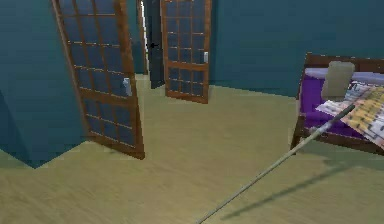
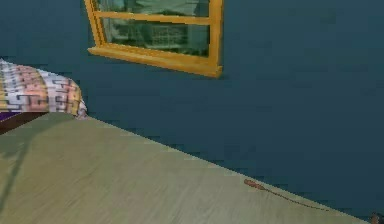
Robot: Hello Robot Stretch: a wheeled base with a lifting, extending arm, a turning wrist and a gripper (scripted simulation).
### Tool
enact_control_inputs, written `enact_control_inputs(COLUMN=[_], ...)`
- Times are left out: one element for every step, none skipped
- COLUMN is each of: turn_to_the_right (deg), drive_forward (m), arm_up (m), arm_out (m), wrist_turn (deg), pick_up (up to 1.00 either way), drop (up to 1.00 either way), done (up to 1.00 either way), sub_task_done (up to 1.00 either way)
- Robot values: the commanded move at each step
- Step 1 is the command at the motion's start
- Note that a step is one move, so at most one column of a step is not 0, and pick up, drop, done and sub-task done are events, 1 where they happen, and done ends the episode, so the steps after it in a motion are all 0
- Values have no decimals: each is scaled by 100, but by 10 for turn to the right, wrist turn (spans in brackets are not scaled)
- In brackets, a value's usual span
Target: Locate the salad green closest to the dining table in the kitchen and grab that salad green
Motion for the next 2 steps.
enact_control_inputs(turn_to_the_right=[0,0], drive_forward=[100,100], arm_up=[0,0], arm_out=[0,0], wrist_turn=[0,0], pick_up=[0,0], drop=[0,0], done=[0,0], sub_task_done=[0,0])
